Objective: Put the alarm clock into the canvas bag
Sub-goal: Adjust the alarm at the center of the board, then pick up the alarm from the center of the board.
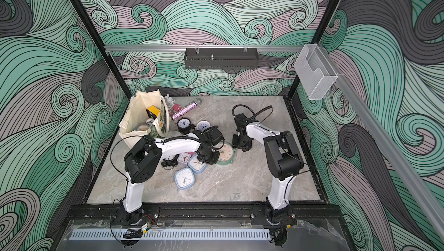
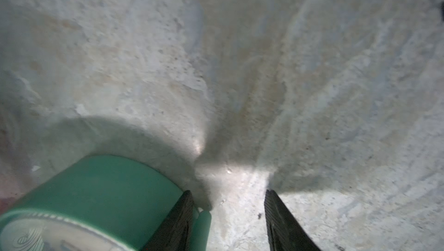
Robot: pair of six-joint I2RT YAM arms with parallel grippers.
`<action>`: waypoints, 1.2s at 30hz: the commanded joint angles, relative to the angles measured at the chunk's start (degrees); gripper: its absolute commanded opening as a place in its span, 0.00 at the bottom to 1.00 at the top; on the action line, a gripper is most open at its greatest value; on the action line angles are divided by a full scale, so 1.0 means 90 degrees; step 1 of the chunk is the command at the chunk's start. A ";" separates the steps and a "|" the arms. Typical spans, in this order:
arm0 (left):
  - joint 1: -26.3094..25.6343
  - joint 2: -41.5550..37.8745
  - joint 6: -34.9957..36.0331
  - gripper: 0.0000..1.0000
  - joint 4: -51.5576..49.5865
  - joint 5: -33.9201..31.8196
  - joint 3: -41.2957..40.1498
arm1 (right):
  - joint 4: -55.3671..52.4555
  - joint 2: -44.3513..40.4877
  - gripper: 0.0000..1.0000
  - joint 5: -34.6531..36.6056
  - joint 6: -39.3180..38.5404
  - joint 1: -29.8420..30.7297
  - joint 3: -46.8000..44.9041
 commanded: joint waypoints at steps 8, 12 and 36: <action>0.0309 0.1137 0.0236 0.00 -0.0576 -0.0199 0.1881 | -0.0047 -0.0487 0.51 0.0143 0.0080 0.0040 -0.0678; 0.0396 0.1046 0.0222 0.00 -0.0718 -0.0278 0.2027 | -0.0056 -0.0652 0.51 0.0310 0.0150 0.0000 -0.0752; 0.0843 -0.4803 0.1534 0.99 -0.0102 -0.0140 -0.1471 | 0.0367 -0.1386 1.00 0.0513 -0.0032 0.1238 -0.0632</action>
